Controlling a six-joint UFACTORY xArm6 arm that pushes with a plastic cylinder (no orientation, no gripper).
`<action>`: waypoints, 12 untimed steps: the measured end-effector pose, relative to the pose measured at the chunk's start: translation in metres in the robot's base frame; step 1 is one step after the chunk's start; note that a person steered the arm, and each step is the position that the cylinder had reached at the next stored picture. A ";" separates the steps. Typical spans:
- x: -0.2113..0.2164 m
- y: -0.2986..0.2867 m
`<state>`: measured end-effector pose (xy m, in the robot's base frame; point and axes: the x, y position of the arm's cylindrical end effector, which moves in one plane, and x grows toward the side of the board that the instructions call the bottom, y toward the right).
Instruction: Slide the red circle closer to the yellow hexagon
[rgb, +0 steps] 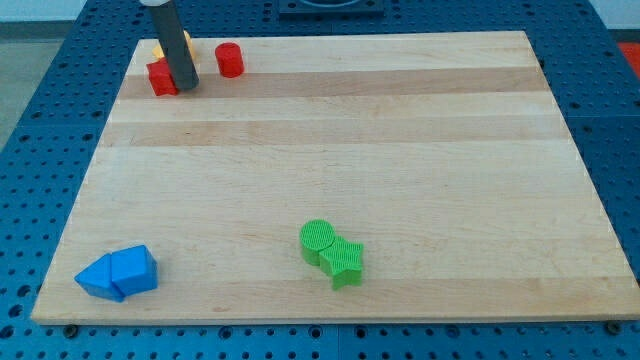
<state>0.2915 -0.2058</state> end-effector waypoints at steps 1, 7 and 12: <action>0.005 0.016; -0.041 0.086; -0.063 0.079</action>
<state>0.2281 -0.1267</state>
